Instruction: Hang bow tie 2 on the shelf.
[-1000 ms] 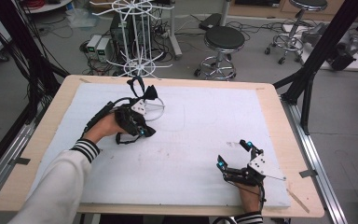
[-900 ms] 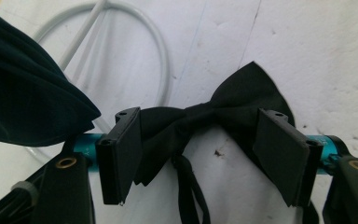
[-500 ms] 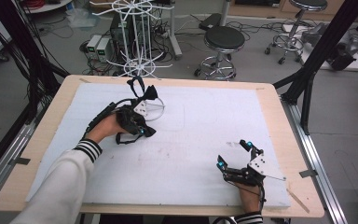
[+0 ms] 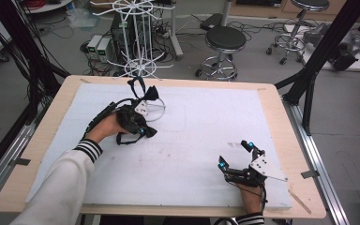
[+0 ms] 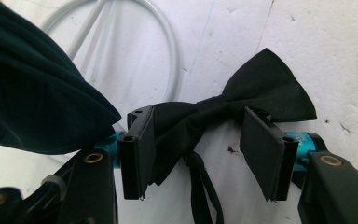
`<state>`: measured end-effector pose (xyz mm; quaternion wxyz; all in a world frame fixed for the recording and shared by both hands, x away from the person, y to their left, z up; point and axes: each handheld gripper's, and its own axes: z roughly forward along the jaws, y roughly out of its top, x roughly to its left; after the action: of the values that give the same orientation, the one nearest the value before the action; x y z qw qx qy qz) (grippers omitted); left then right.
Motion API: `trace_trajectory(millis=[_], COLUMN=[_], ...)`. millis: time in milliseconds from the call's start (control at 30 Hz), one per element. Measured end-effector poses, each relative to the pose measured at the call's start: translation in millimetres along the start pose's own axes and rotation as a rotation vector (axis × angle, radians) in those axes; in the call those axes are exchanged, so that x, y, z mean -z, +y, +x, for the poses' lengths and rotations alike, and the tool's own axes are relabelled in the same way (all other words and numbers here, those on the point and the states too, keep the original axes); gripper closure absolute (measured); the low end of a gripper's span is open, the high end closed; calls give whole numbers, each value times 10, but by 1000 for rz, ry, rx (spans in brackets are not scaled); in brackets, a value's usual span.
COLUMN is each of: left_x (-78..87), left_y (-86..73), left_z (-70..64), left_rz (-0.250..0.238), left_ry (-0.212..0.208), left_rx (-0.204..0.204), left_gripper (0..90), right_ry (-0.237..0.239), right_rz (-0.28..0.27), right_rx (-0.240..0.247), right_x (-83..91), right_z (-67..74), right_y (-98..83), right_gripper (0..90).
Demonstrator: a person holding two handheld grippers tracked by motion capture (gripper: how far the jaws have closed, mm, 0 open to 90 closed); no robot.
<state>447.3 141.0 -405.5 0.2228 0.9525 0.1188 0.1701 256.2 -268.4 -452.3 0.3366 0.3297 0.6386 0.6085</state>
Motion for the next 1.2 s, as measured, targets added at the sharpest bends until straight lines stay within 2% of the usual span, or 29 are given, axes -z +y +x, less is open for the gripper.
trace_trajectory(millis=[100,333,400,567,700,833,967,1033,1067,1200], left_x=[-28,-20,-4,-31,-45,-81,-91,-93,-96,-96], left_y=[29,26,23,24,27,13,19,21,26,44], left_z=[-14,-14,-12,-22,-24,-39,-44,-46,-54,-70], left_rz=[7,6,13,7,11,51,55,59,61,76], left_ry=[2,-2,-11,-3,-14,-14,-10,-25,-20,-4], left_rx=[-14,-7,-20,-29,-43,-46,-39,-35,-37,-37], left_gripper=[484,501,500,511,556,609,613,645,687,728], right_ry=[1,-1,0,-1,-2,-2,0,0,-1,-3], right_rz=[2,2,4,4,0,-2,-1,-1,-2,-1], right_rx=[-2,-8,-7,-7,-3,-8,-9,-11,-9,-7], right_x=[2,5,7,6,6,6,8,9,8,6], right_z=[3,4,5,5,2,2,1,0,-1,2], right_y=[0,-1,-1,-1,-1,-1,-1,-2,-1,-2], right_gripper=[15,15,15,15,15,15,15,15,15,15])
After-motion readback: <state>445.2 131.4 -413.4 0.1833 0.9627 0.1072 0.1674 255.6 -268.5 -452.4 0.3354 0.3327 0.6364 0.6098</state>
